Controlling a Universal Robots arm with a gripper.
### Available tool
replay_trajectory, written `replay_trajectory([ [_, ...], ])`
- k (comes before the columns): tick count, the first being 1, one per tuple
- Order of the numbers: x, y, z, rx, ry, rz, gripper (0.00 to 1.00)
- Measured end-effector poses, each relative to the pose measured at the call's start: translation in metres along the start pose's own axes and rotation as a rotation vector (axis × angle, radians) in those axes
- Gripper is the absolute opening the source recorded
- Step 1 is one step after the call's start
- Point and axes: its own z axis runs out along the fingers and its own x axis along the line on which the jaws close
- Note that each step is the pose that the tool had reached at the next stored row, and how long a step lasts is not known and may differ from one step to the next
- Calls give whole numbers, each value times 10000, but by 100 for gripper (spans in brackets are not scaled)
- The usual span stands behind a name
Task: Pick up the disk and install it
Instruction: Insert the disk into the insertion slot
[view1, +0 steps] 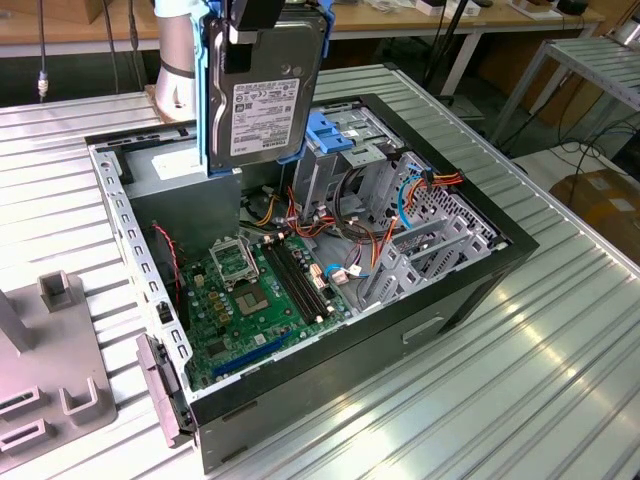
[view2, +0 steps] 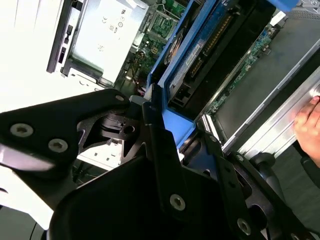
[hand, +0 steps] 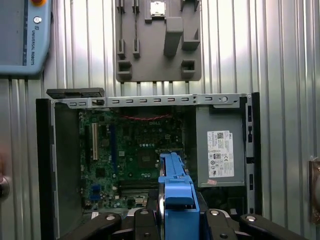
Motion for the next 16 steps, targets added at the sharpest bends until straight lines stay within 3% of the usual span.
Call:
replay_trajectory([
  [9,66,-7,0,0,1,-1,37],
  [16,162,-26,2,0,0,0,37],
])
